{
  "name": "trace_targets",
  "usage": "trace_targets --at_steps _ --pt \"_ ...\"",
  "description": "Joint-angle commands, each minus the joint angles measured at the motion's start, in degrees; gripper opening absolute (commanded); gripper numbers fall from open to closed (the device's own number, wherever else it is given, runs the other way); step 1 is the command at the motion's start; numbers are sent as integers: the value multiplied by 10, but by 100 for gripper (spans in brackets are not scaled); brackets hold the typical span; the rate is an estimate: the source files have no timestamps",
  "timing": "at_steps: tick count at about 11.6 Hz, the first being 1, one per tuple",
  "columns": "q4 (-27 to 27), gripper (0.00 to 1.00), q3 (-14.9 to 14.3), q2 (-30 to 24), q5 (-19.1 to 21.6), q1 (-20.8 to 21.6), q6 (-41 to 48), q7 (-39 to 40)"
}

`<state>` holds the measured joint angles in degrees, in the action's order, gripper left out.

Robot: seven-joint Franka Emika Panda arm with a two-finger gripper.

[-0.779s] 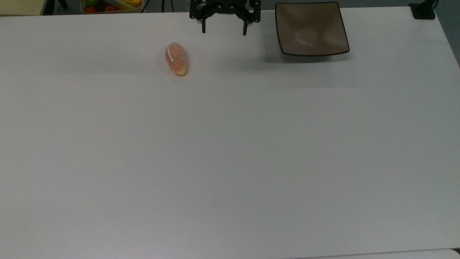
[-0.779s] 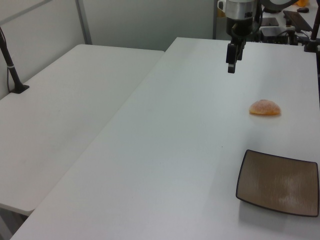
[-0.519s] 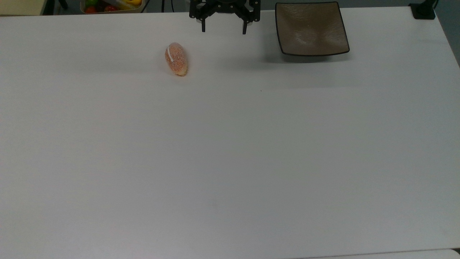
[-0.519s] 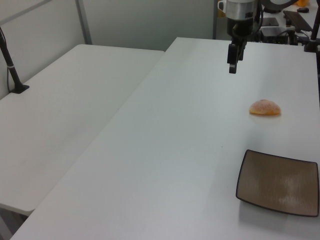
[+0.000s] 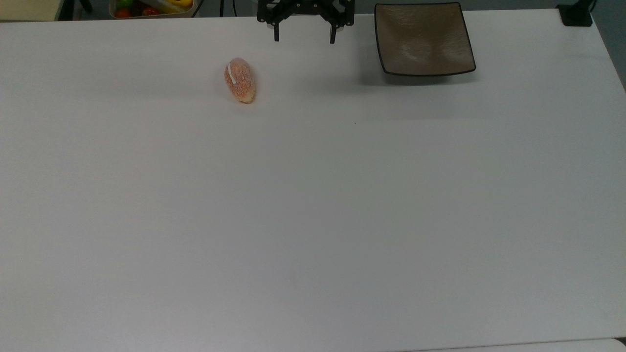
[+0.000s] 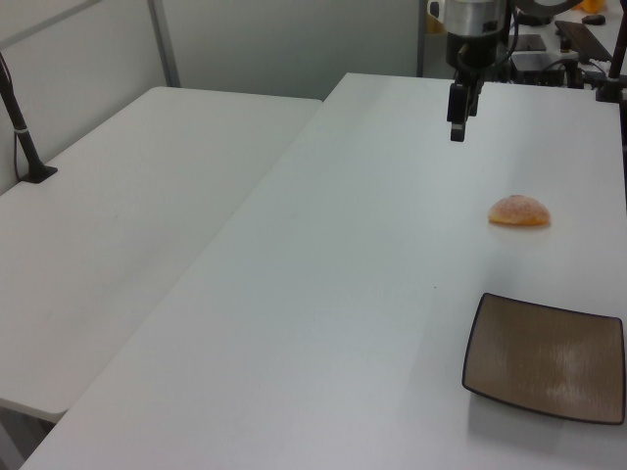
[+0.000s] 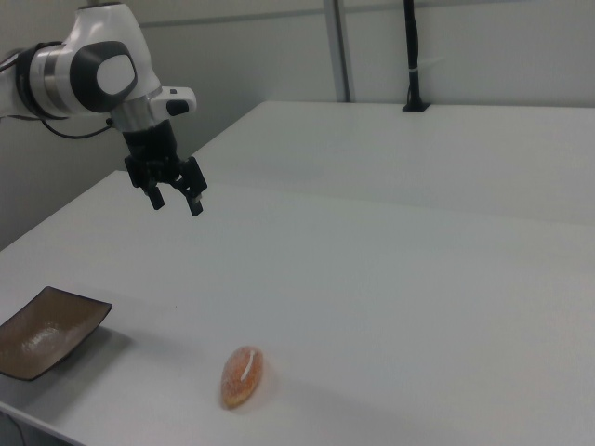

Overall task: Bread is placed on a ceramic plate
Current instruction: 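Move the open gripper over the orange bread roll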

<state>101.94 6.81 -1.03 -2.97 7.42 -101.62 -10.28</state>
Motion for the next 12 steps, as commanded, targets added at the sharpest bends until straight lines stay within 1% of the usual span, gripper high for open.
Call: trace_targets --at_steps 1,2,4,6,7,9,10,12 --pt "34 100 1 -34 -4 -31 14 54" --pt "54 100 -7 -42 -5 -40 6 75" --pt "120 100 -28 -68 -8 -44 -8 134" --pt "176 100 -64 -87 -24 -43 -48 169" --pt "192 100 -77 -86 -30 -43 -56 186" --pt "223 100 -100 -78 -41 -44 -95 216" --pt "240 100 -111 -64 -44 -43 -118 221" --pt "245 100 -123 -22 -56 -43 -159 221"
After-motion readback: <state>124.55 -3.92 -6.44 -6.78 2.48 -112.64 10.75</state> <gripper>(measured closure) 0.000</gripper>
